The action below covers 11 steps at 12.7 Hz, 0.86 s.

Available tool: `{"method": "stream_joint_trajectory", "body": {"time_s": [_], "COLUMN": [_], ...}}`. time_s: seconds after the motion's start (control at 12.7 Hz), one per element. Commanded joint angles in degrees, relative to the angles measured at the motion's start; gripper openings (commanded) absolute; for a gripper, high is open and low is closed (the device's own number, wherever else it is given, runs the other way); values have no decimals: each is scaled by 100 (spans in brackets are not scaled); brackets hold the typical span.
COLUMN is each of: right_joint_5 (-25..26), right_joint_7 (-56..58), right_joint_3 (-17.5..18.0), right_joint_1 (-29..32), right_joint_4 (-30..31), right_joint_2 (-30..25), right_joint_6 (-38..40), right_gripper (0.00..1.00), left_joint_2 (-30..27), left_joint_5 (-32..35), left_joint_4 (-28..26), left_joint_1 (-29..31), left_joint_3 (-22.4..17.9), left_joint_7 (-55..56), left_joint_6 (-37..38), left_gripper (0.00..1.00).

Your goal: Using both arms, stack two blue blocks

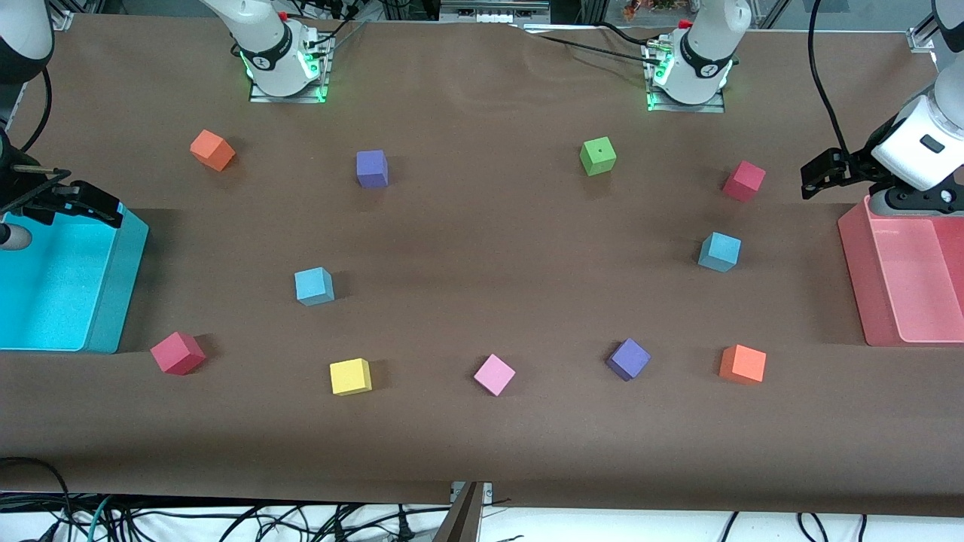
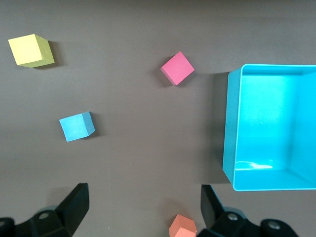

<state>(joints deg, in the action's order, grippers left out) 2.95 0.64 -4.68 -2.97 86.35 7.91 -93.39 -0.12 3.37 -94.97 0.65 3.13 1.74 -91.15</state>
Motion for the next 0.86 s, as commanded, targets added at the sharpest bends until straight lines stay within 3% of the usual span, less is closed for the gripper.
{"method": "stream_joint_trajectory", "body": {"time_s": [0.0,0.31,0.79], "right_joint_5": [-93,-93,-146], "right_joint_7": [33,24,42], "right_joint_3": [63,107,107], "right_joint_1": [103,-2,-687], "right_joint_4": [-84,-84,-66], "right_joint_2": [70,342,1238], "right_joint_6": [66,31,-91], "right_gripper": [100,100,100], "left_joint_2": [-85,-85,-85], "left_joint_5": [-117,-108,-108], "left_joint_4": [-30,-30,-30], "left_joint_1": [-21,-21,-21], "left_joint_3": [-31,-23,-23], "left_joint_7": [28,28,28], "left_joint_6": [62,62,62], "left_gripper": [100,100,100]}}
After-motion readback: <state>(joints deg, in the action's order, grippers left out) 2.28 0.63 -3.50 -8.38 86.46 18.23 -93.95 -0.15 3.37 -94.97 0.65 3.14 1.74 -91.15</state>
